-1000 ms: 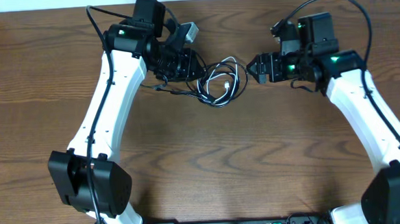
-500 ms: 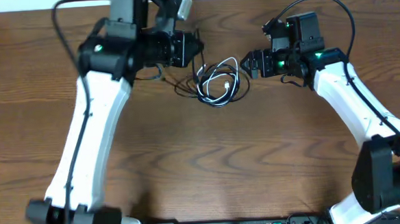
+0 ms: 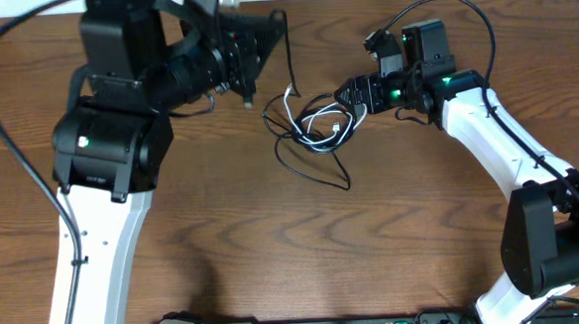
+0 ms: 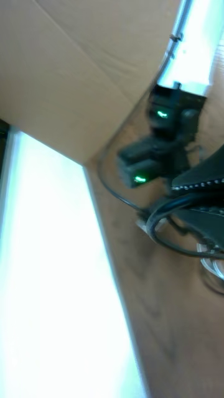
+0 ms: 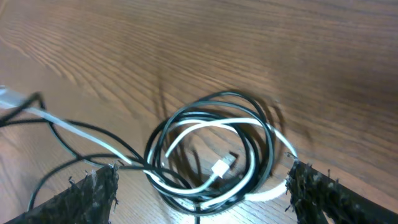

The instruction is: Untangle cables

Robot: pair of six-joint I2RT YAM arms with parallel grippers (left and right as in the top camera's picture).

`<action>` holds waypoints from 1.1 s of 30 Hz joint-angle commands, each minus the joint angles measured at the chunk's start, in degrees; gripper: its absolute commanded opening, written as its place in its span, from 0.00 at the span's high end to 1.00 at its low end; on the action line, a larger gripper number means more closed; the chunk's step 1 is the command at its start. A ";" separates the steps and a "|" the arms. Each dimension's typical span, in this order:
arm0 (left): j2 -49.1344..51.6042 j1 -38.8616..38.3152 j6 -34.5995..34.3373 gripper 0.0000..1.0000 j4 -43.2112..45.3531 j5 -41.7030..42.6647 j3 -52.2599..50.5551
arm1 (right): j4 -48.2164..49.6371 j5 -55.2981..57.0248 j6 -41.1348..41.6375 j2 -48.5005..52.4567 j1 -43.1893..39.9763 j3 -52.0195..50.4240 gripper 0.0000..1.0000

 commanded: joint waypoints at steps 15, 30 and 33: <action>-0.31 0.20 -12.79 0.93 -8.87 -57.40 -0.04 | -2.05 -2.23 -0.17 0.33 0.31 1.01 0.15; 25.24 1.36 0.87 0.92 6.03 -36.57 -0.83 | -3.43 -2.21 -0.20 0.33 0.28 1.01 0.15; 26.16 1.68 0.02 0.92 12.37 -34.69 -0.83 | -3.39 -2.03 -0.20 0.33 0.28 1.01 0.14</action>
